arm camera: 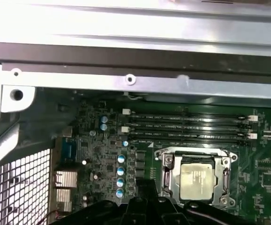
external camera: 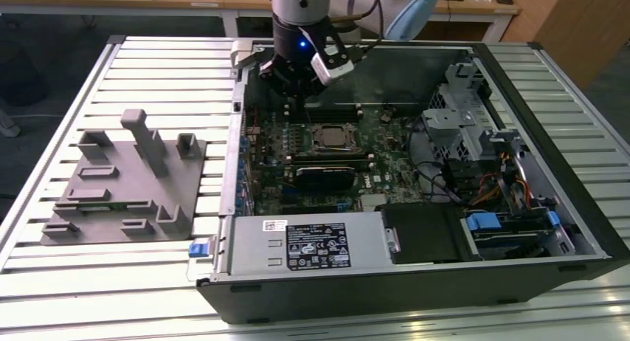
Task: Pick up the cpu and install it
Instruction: 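Install the first cpu locking lever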
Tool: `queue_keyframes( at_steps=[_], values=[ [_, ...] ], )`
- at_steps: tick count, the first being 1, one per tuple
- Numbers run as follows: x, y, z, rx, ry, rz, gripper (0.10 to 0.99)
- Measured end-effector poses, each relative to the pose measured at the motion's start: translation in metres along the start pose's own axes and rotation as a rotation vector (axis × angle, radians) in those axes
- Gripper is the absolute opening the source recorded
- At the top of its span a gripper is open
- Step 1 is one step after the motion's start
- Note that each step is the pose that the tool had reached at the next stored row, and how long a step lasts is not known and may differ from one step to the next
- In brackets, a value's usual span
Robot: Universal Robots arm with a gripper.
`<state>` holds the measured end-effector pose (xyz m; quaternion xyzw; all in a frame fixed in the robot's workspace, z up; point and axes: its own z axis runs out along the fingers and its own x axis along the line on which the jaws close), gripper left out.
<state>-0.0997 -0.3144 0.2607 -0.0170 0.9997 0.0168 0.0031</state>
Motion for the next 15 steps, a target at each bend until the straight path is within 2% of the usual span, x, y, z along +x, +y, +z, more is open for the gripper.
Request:
queue_keyframes(
  at_steps=[5, 10, 15],
  values=[
    [0.0008, 0.0053, 0.0025, 0.0, 0.0, 0.0, 0.106],
    [0.0015, 0.0149, 0.0039, 0.0, -0.0001, 0.0, 0.106],
    [0.0029, 0.0162, 0.0044, 0.0, -0.0011, 0.014, 0.106]
  ],
)
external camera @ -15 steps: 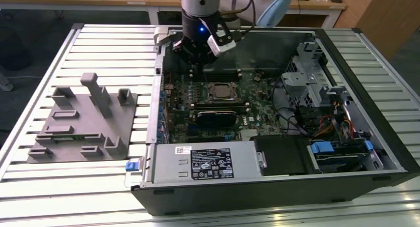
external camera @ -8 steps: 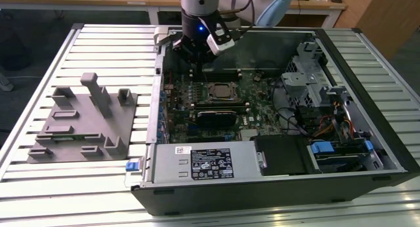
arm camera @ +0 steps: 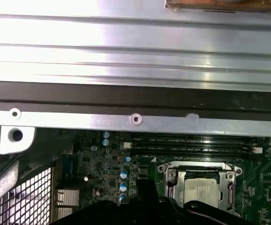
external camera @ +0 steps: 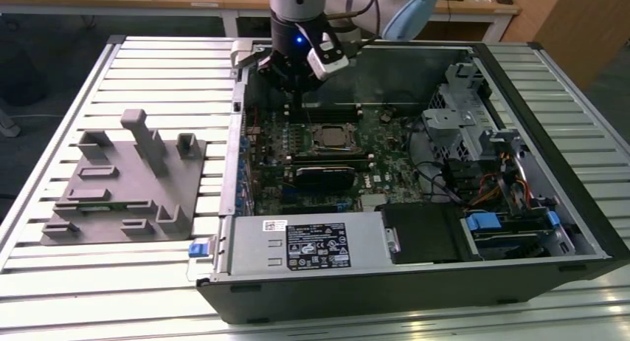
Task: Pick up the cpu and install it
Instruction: 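Install the first cpu locking lever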
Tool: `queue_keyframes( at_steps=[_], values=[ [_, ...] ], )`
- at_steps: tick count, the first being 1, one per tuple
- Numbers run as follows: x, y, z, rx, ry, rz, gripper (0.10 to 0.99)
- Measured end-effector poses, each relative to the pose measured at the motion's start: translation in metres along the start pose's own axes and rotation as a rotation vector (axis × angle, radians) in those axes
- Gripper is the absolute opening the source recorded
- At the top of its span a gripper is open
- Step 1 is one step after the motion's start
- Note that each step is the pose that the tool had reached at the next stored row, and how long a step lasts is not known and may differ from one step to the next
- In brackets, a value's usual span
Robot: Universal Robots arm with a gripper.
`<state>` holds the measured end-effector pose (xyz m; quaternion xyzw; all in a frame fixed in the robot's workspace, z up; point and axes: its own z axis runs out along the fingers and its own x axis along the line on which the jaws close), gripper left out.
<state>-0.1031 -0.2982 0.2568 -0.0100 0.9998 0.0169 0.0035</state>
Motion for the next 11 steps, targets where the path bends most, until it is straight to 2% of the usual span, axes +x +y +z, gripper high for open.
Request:
queue_keyframes(
  at_steps=[4, 11],
  values=[
    [0.0, 0.0009, 0.0002, 0.0, -0.0004, 0.008, 0.106],
    [-0.0002, 0.0068, 0.0007, 0.0, -0.0005, 0.01, 0.106]
  ],
)
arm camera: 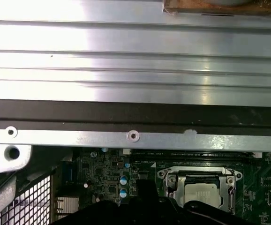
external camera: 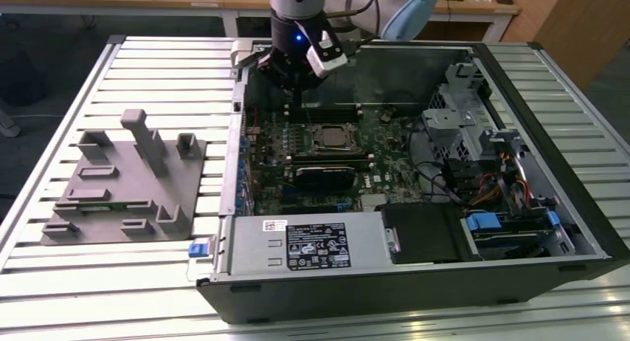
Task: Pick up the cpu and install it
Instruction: 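Install the first cpu locking lever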
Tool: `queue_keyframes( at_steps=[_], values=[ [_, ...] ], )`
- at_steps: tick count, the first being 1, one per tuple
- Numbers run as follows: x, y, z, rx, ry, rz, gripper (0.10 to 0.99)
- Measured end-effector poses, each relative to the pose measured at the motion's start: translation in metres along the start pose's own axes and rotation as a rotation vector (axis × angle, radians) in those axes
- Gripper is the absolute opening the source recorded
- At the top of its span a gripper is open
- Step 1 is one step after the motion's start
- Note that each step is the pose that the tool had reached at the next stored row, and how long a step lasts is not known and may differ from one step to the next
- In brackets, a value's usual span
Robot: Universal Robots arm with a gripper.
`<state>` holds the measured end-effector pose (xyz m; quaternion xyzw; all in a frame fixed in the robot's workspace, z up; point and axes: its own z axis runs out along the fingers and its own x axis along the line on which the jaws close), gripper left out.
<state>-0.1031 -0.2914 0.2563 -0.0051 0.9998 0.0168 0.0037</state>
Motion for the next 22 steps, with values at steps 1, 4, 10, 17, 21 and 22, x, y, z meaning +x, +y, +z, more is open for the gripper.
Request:
queue_keyframes(
  at_steps=[1, 4, 10, 17, 21, 22],
  values=[
    [-0.0003, 0.0001, -0.0001, 0.0, 0.0001, 0.0, 0.106],
    [-0.0035, 0.0004, 0.0, 0.0, 0.0, 0.0, 0.106],
    [-0.0145, 0.0005, 0.0005, 0.0, 0.0, 0.0, 0.106],
    [-0.034, 0.0004, 0.0022, 0.0, 0.0, 0.0, 0.106],
    [-0.0351, -0.0002, 0.0033, -0.02, -0.0004, 0.006, 0.106],
    [-0.0357, -0.0004, 0.0034, -0.024, -0.0003, 0.007, 0.106]
  ],
)
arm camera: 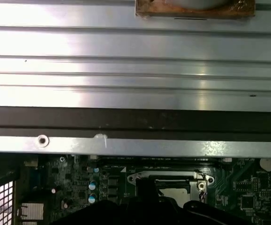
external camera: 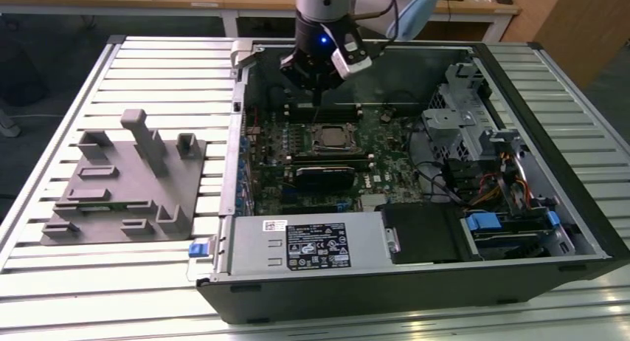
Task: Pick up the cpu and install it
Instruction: 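Install the first cpu locking lever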
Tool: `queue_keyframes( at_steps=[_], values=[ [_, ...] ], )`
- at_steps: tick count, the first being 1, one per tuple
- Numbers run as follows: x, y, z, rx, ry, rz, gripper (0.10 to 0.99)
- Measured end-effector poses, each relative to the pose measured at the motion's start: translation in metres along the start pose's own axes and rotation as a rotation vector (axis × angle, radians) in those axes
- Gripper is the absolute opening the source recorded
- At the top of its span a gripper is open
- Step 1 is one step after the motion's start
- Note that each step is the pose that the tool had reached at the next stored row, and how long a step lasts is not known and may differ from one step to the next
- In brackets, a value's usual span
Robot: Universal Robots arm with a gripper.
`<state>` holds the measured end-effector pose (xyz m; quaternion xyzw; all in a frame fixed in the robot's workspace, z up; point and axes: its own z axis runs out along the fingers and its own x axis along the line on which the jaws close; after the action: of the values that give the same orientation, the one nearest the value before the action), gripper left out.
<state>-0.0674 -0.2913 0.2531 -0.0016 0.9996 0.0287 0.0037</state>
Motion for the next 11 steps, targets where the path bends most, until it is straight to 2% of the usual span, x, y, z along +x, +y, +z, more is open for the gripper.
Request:
queue_keyframes(
  at_steps=[5, 11],
  values=[
    [-0.0067, -0.0001, 0.0013, -0.003, -0.0005, 0.005, 0.106],
    [-0.0108, -0.0003, 0.0036, -0.002, -0.0006, 0.008, 0.106]
  ],
)
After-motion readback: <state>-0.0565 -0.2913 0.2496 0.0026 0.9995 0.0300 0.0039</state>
